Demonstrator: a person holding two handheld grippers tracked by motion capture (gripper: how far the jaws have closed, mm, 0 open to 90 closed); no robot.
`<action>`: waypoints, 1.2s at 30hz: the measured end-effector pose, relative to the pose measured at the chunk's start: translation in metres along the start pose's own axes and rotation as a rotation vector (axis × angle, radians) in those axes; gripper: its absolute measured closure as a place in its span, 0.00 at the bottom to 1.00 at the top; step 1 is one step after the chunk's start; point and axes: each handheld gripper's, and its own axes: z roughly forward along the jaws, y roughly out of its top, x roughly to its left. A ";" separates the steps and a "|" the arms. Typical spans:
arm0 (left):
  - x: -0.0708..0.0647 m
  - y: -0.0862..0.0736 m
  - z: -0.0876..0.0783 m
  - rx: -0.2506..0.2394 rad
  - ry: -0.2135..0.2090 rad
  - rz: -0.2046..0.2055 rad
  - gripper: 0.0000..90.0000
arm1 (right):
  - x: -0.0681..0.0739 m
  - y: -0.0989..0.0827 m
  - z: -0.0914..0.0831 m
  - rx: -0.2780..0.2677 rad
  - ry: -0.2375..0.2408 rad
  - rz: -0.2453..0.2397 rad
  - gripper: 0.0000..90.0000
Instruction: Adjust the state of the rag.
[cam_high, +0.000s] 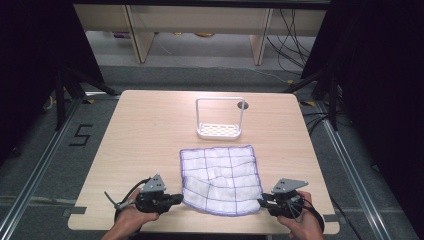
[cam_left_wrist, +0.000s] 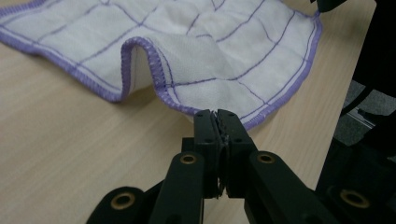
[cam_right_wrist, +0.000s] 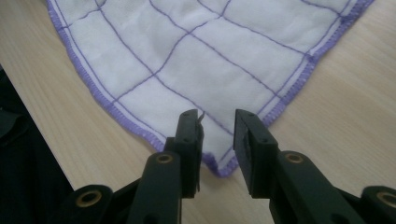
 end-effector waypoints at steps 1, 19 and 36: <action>-0.001 -0.002 0.000 0.004 -0.001 -0.003 0.96 | 0.002 0.001 0.002 0.006 0.002 -0.002 0.80; -0.020 -0.033 -0.010 0.040 0.002 -0.020 0.97 | 0.016 -0.013 -0.002 0.084 0.014 -0.063 1.00; -0.006 -0.025 -0.031 -0.051 0.057 -0.070 0.63 | -0.018 0.014 -0.014 -0.090 -0.090 0.059 0.64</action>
